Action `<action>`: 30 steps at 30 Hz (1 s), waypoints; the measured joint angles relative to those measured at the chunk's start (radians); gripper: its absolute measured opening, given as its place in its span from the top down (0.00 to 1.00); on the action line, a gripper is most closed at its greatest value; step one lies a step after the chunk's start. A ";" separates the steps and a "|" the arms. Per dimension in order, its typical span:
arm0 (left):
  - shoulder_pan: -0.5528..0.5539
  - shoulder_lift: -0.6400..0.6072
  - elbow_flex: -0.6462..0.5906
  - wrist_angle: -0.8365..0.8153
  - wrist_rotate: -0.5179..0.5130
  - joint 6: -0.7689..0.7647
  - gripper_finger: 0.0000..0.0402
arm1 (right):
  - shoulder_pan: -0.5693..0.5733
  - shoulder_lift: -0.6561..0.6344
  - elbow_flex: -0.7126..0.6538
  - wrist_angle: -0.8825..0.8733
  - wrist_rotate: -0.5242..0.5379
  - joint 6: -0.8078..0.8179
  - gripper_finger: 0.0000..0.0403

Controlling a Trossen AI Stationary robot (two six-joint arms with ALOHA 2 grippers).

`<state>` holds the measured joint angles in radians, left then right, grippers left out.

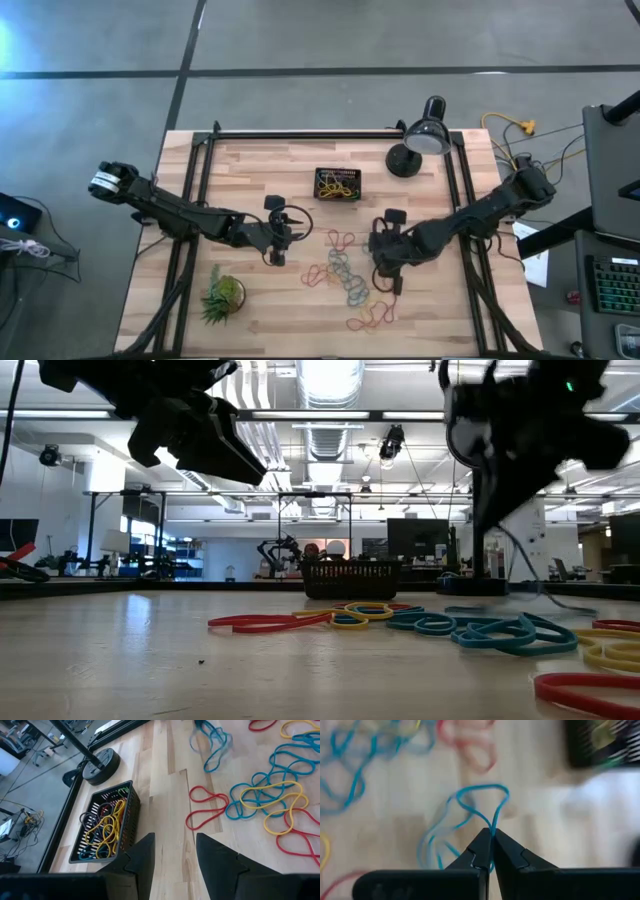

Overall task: Pick and place rubber bands into bin
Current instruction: Put the blue rubber band into the basket

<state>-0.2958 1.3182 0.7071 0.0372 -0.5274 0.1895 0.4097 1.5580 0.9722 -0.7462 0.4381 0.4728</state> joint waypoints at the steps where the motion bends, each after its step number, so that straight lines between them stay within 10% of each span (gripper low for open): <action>1: 0.000 0.000 0.000 0.000 0.000 0.000 0.68 | 0.006 -0.004 0.026 -0.027 0.024 -0.008 0.98; 19: 0.000 0.000 0.000 0.008 0.000 0.000 0.68 | -0.022 -0.003 0.333 -0.150 0.458 -0.396 0.98; 30: 0.000 0.000 0.000 0.008 0.000 0.001 0.68 | -0.322 -0.003 0.268 0.223 0.297 -0.712 0.98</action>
<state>-0.2958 1.3182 0.7071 0.0452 -0.5274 0.1901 0.0873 1.5555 1.2405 -0.5232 0.7352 -0.2395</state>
